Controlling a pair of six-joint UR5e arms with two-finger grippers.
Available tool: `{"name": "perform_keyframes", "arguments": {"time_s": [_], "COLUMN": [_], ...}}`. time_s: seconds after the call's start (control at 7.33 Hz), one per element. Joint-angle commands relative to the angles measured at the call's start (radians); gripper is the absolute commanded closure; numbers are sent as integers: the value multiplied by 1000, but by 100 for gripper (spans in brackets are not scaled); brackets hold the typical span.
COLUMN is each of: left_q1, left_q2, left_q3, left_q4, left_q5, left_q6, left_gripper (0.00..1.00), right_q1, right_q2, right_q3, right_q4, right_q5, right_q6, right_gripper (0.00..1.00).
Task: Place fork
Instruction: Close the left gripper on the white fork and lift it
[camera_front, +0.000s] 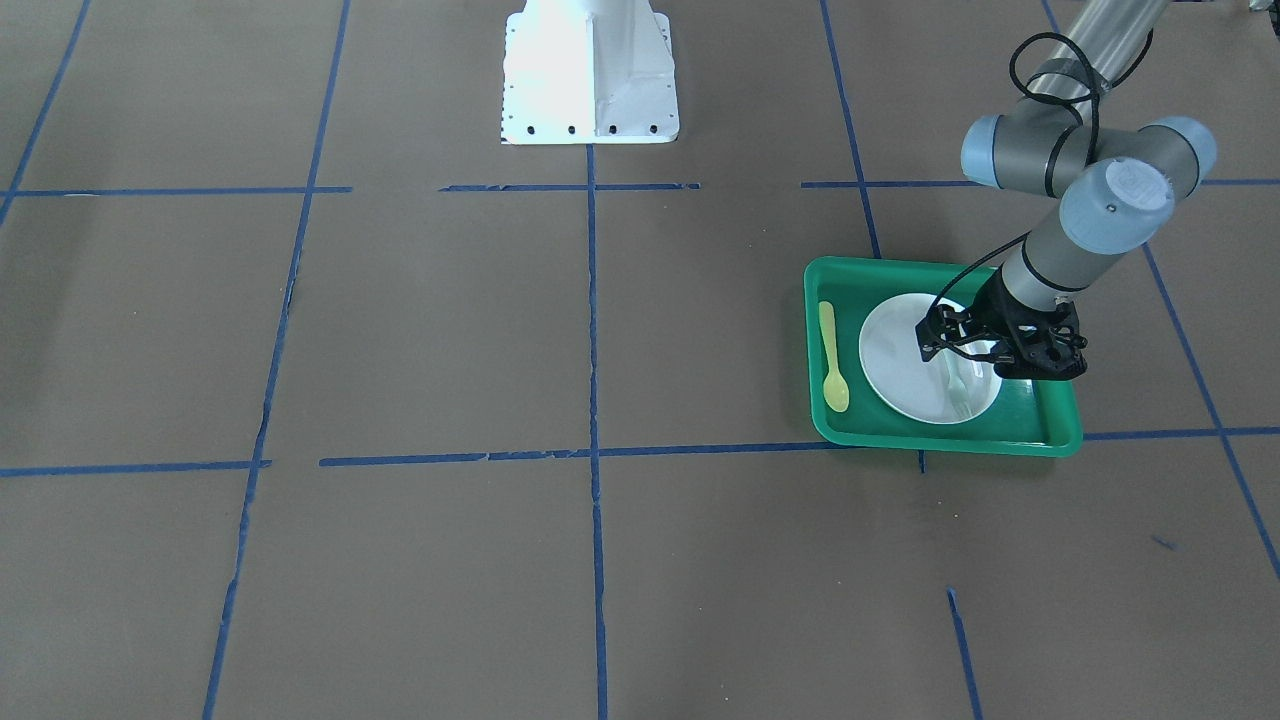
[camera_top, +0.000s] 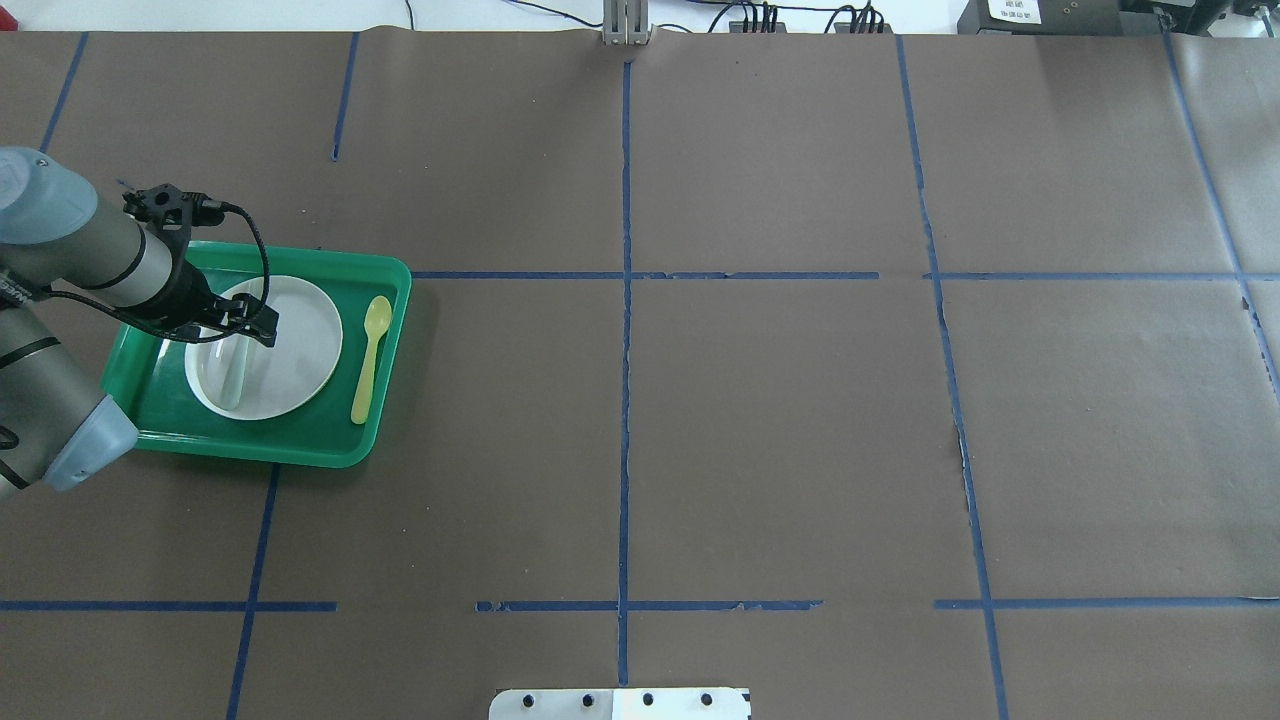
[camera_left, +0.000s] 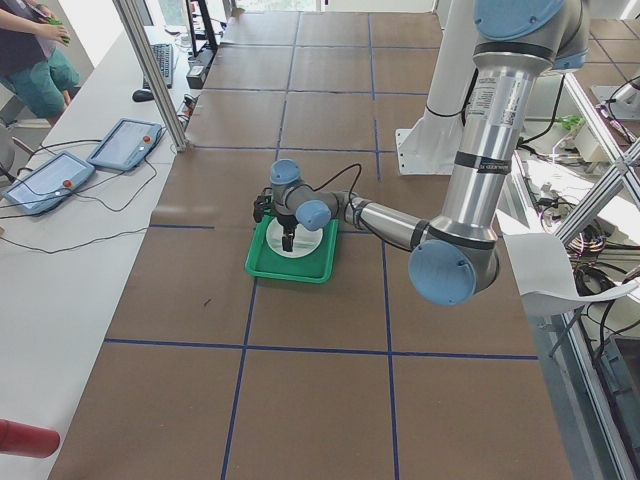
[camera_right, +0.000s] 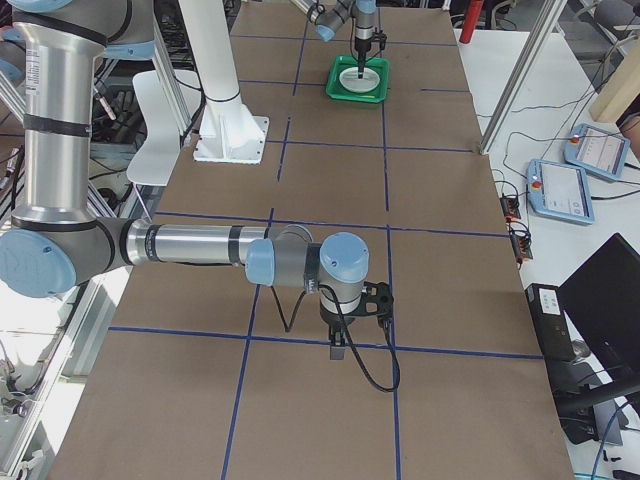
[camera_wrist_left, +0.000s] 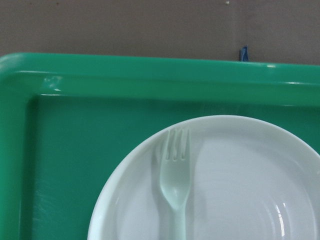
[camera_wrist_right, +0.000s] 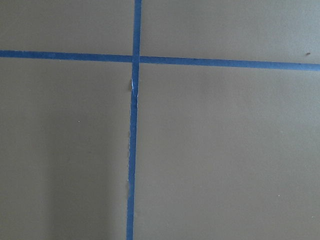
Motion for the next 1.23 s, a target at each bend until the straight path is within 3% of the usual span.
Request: {"name": "perform_keyframes", "arguments": {"time_s": [0.0, 0.41, 0.82, 0.95, 1.09], "left_q1": [10, 10, 10, 10, 10], "left_q2": [0, 0, 0, 0, 0], "left_q3": [26, 25, 25, 25, 23], "left_q4": [-27, -27, -26, -26, -26], "left_q5": [4, 4, 0, 0, -1], "left_q6": [-3, -3, -3, -5, -18], "left_gripper": [7, 26, 52, 66, 88], "right_q1": [0, 0, 0, 0, 0], "right_q2": [0, 0, 0, 0, 0], "right_q3": [-1, 1, 1, 1, 1], "right_q4": [0, 0, 0, 0, 0], "right_q5": [0, 0, 0, 0, 0], "right_q6": [1, -1, -1, -1, -1], "right_gripper": [0, 0, 0, 0, 0]}}
